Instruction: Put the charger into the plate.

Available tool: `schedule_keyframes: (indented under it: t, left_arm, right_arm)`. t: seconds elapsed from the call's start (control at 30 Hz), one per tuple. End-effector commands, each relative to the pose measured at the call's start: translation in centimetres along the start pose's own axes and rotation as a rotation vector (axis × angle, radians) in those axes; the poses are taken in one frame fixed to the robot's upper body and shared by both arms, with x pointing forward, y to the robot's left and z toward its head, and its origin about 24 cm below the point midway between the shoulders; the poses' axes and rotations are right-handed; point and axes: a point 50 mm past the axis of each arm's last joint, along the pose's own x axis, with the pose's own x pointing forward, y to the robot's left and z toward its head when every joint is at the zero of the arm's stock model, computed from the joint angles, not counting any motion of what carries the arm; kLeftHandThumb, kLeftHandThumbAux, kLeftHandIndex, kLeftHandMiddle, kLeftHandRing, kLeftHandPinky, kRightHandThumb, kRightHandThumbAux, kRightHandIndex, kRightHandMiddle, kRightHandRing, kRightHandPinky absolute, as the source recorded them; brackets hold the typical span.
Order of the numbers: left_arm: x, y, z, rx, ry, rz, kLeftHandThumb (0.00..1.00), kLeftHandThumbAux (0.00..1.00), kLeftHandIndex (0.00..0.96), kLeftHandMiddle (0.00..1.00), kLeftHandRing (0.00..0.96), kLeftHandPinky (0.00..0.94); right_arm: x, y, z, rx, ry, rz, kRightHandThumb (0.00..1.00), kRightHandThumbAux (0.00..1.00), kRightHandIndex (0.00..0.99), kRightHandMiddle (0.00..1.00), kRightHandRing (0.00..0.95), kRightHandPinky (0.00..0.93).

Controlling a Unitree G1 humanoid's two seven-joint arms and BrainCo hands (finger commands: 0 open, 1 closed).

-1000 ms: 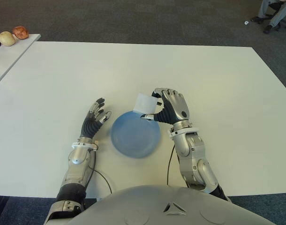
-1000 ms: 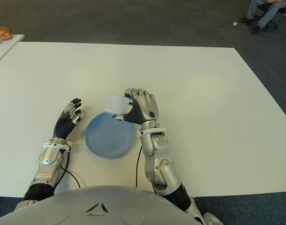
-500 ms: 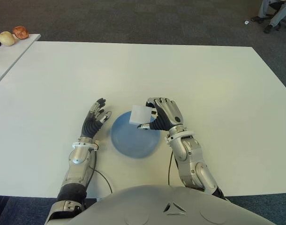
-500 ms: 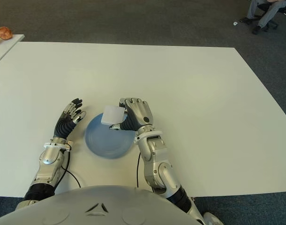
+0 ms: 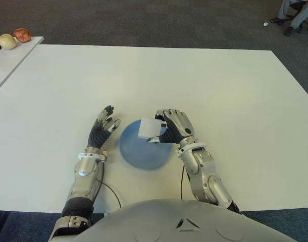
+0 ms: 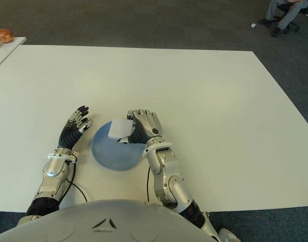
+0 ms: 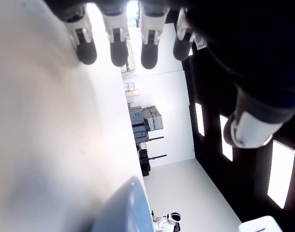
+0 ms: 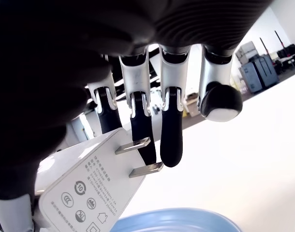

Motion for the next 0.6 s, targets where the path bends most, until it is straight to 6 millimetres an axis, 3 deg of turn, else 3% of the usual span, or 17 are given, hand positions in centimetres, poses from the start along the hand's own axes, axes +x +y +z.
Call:
schedule_keyframes:
  t: [0.03,0.47,0.6]
  left_arm:
    - [-1.6,-1.2,-2.4,-0.033,0.149,-0.021,0.0,0.537,0.102,0.112,0.098,0.109]
    - [-1.6,-1.2,-2.3,-0.038,0.152,-0.032,0.0,0.525,0.096,0.105,0.094,0.108]
    - [-1.7,-1.2,-2.3,-0.036,0.149,-0.029,0.0,0.525,0.095,0.11,0.096,0.1]
  right_arm:
    - [-0.1,1.1,0.4,0.058,0.003,0.03,0.715,0.715,0.439,0.922,0.887,0.875]
    - [-0.1,1.7,0.0,0.04,0.001,-0.017,0.718,0.713,0.44,0.916,0.882,0.882]
    - [-0.3,2.4,-0.5,-0.003,-0.025,-0.032,0.696,0.712,0.431,0.763,0.715,0.694]
